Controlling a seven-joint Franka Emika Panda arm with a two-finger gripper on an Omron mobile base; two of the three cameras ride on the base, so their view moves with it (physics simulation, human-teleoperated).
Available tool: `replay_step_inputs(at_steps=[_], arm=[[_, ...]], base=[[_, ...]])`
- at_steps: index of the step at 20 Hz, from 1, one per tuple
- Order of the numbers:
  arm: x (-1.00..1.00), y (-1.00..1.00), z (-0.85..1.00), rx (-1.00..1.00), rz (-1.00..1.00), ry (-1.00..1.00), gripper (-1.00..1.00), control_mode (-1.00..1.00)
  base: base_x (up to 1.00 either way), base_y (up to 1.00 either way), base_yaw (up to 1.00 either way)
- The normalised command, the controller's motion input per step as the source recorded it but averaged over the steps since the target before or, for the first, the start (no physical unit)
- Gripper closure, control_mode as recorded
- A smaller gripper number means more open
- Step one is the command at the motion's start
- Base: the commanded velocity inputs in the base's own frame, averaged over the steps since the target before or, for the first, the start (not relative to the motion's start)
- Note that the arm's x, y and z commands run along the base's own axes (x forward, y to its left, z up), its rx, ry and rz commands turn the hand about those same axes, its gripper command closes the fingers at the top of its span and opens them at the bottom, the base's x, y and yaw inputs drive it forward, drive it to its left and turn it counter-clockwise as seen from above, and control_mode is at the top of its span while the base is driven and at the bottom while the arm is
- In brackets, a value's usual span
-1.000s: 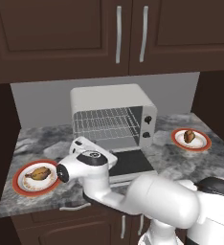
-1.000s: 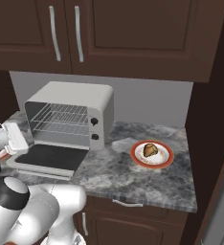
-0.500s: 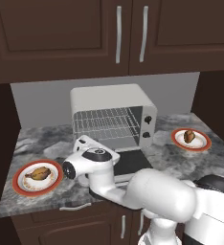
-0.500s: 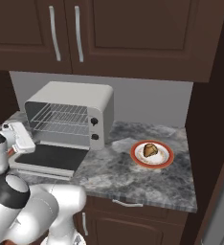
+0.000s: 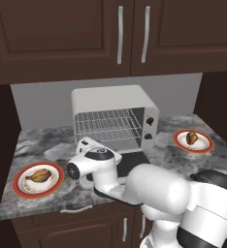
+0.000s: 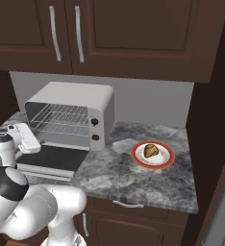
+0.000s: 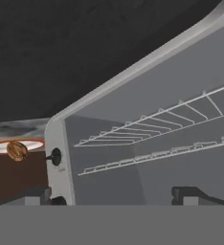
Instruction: Open the toaster oven door. Place the bread on the top rack in the toaster oven and place the chicken drumstick on the bottom rack.
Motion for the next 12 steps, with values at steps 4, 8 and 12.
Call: replay_step_inputs(at_steps=[4, 8, 12], arm=[[0.12, 0.00, -0.12, 0.00, 0.00, 0.00, -1.00, -1.00], [0.17, 0.00, -0.07, 0.00, 0.00, 0.00, -1.00, -1.00], [0.21, 0.00, -0.03, 0.00, 0.00, 0.00, -1.00, -1.00]], base=[[0.00, 0.00, 0.00], [0.00, 0.00, 0.00], [0.00, 0.00, 0.00]])
